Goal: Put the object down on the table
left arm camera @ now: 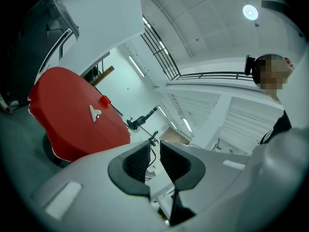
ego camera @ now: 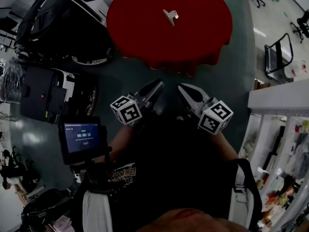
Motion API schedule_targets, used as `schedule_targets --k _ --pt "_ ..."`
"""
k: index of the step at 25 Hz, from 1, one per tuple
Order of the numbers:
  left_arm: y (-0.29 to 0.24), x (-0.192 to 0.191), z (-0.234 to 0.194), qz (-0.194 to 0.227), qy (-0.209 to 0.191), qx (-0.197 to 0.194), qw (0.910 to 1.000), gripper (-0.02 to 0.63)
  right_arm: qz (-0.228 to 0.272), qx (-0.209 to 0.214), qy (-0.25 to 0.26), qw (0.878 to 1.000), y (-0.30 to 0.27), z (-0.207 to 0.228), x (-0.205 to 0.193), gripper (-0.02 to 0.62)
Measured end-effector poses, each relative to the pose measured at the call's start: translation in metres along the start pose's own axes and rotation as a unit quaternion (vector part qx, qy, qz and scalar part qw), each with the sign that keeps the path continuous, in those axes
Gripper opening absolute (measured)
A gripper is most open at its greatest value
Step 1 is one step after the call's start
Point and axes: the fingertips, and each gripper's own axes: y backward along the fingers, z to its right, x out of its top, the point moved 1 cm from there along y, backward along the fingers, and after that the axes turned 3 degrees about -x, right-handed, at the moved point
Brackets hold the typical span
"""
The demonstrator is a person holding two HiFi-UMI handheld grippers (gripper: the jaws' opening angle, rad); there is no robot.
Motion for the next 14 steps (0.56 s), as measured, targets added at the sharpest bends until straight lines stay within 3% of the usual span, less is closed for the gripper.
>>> schedule_targets --k 14 --pt "-0.0055 -0.0070 0.0012 -0.009 -0.001 -0.005 0.9999 0.061 0.000 -0.008 0.003 1.000 0.0044 0.0037 -0.0016 0.003"
